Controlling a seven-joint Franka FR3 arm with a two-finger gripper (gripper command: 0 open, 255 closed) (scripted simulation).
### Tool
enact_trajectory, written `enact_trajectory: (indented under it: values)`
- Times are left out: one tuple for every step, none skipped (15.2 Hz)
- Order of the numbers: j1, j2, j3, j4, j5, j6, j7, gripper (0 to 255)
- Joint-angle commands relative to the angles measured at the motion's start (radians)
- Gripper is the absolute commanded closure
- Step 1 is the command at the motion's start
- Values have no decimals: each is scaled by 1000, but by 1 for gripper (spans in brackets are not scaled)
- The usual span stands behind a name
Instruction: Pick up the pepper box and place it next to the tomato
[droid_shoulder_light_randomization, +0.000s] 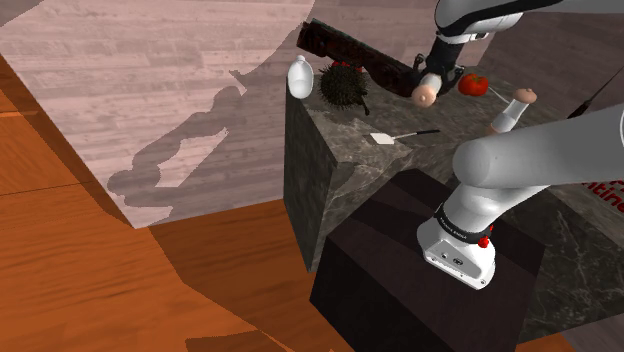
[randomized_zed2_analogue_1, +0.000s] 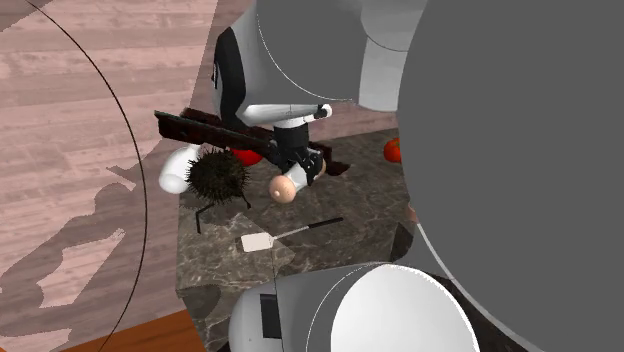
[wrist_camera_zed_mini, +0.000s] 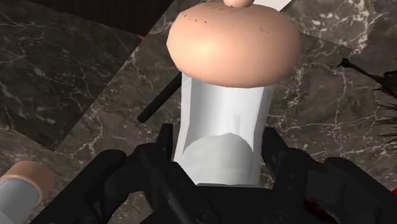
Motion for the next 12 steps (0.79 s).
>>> enact_trajectory:
  values:
    - [0,-6,-1,22,1,-28,-4,255]
    - [0,-9,-1,33,2,-43,-5,255]
    - [1,-12,-1,45,3,-57,-6,255]
    - [1,-15,-1,56,3,-70,-8,255]
    - [-11,-2,-22,63,-8,-63,-32,255]
    - [-22,12,-43,73,-18,-56,-56,255]
    - [-33,27,-63,83,-28,-49,-80,255]
    - [-43,43,-84,95,-37,-42,-104,255]
    - [-53,61,-104,107,-45,-35,-127,255]
    - [-62,79,-124,121,-53,-28,-151,255]
    - [-71,98,-144,136,-59,-21,-175,255]
    - [-79,118,-164,153,-64,-14,-198,255]
